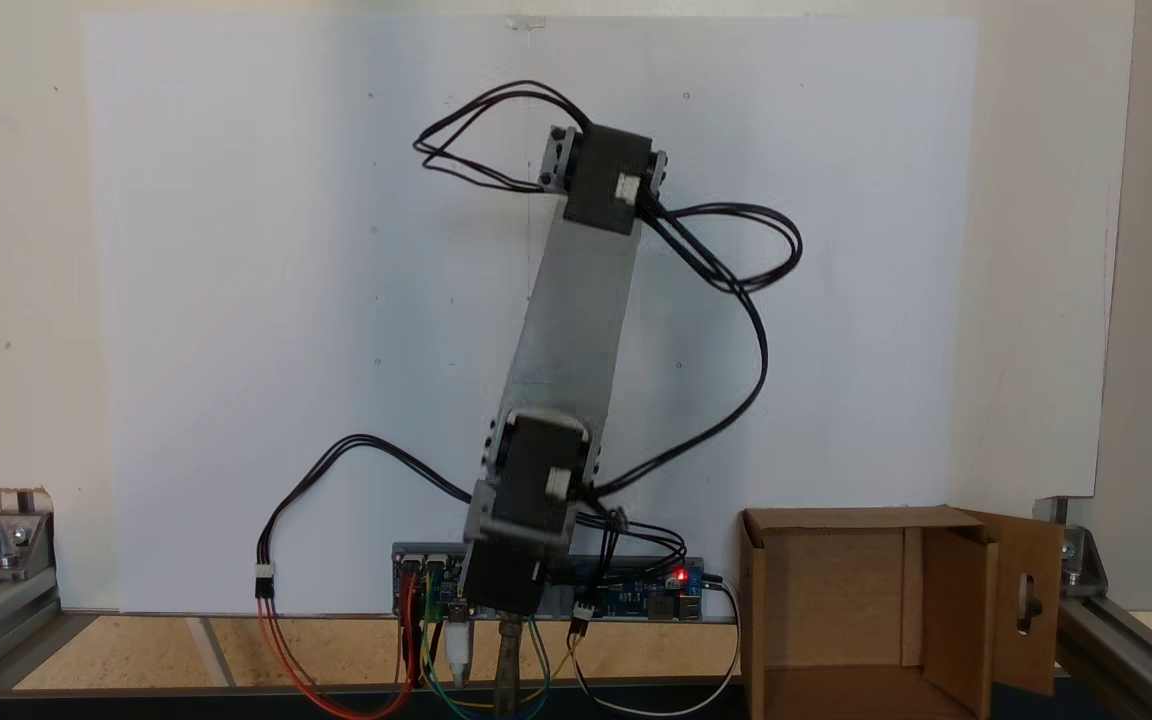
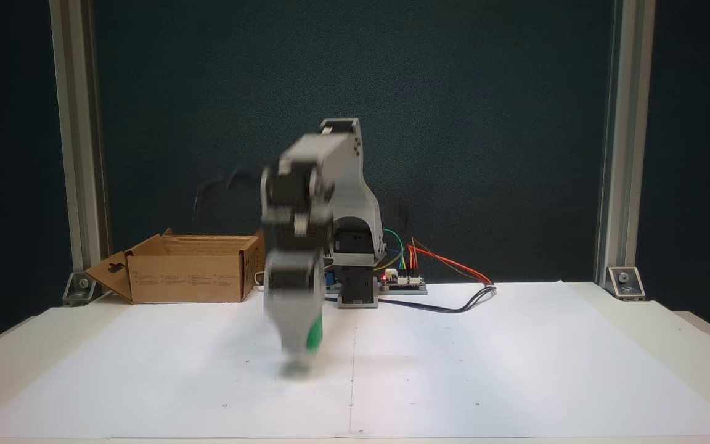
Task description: Grasp a green dice and put it in the bin.
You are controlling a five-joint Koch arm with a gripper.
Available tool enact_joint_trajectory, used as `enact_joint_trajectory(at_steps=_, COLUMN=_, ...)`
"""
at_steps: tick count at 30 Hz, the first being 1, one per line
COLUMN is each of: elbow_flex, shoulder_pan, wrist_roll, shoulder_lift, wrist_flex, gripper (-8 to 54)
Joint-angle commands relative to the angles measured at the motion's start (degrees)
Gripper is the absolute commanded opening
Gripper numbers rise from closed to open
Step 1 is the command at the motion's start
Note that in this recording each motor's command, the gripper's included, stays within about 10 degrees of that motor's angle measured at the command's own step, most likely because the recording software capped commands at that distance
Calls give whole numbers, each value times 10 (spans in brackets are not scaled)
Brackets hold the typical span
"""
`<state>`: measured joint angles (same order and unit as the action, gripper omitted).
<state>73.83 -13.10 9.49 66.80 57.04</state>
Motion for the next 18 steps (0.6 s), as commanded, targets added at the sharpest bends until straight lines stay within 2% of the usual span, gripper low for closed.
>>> enact_joint_trajectory(at_steps=1, elbow_flex=-89, shoulder_pan=2, wrist_roll=-37, shoulder_lift=93, wrist_flex=93, gripper=114)
enact_joint_trajectory(at_steps=4, elbow_flex=-173, shoulder_pan=3, wrist_roll=-53, shoulder_lift=169, wrist_flex=192, gripper=114)
enact_joint_trajectory(at_steps=9, elbow_flex=-188, shoulder_pan=-13, wrist_roll=-52, shoulder_lift=207, wrist_flex=272, gripper=114)
enact_joint_trajectory(at_steps=18, elbow_flex=-207, shoulder_pan=-341, wrist_roll=-17, shoulder_lift=245, wrist_flex=249, gripper=114)
